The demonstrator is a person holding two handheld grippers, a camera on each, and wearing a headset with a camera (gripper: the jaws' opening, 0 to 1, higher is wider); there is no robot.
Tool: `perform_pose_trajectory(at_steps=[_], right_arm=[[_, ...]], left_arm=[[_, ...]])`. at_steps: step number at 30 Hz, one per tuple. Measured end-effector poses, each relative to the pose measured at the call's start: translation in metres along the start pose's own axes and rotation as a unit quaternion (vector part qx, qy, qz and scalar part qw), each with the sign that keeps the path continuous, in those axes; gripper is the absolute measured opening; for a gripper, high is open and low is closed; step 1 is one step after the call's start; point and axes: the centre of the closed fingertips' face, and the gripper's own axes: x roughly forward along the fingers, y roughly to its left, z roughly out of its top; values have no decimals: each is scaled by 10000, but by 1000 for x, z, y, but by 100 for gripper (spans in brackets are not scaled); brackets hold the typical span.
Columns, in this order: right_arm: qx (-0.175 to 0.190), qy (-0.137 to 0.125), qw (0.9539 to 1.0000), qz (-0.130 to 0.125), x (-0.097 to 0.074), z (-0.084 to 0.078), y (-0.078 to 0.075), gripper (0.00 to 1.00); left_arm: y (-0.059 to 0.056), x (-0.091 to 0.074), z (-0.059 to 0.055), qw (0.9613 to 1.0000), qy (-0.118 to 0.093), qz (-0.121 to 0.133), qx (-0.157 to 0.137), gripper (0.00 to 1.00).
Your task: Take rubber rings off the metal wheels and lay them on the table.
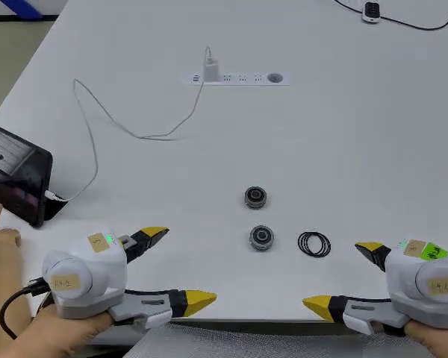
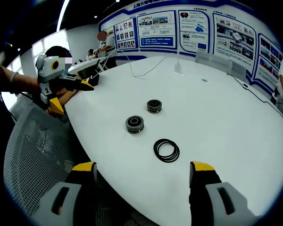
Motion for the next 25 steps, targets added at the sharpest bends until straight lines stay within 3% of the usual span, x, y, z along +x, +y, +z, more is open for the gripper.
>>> perform_pose_trajectory(at_steps=[25], right_arm=[[-14, -37, 10000, 5, 0, 6, 2, 80]], left_arm=[[9, -6, 1, 10000, -15, 91, 4, 82]])
